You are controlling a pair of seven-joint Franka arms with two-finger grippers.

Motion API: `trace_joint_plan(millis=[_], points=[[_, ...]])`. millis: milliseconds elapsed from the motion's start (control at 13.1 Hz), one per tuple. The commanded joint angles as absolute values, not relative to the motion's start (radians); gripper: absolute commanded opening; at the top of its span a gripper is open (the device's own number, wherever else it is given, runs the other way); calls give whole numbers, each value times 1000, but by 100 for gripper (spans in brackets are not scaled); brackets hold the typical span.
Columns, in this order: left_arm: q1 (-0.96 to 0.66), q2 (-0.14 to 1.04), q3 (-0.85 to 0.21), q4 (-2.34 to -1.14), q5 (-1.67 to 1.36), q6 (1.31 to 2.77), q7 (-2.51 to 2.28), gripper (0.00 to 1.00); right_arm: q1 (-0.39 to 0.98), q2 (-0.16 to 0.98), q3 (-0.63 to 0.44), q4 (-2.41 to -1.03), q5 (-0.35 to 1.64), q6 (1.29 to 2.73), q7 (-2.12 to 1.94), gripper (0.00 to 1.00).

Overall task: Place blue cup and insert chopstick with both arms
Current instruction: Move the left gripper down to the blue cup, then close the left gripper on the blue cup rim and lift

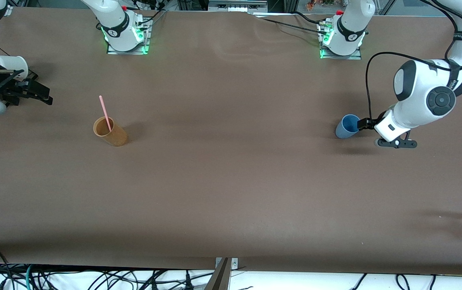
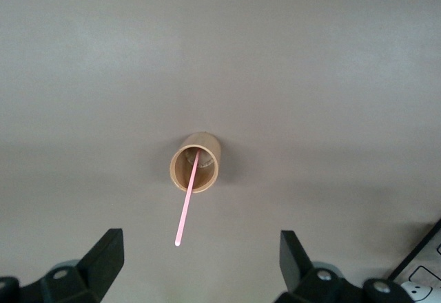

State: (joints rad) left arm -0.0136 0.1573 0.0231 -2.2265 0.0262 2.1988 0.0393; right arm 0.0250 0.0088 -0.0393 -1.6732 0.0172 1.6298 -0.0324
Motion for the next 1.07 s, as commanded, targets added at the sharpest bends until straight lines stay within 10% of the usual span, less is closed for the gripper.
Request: trace_joint_plan(millis=[0, 459, 919, 995], points=[[-12, 112, 21, -2307, 41, 2258, 58, 100, 21, 9, -37, -1663, 6, 1623, -43, 100], [-28, 133, 21, -2385, 34, 2396, 46, 100, 21, 11, -37, -1663, 6, 1623, -43, 100], [-41, 149, 21, -2384, 32, 2387, 29, 1, 21, 11, -37, -1663, 6, 1623, -43, 100], [-47, 147, 21, -2384, 32, 2381, 11, 0, 21, 11, -37, -1663, 6, 1623, -43, 100]])
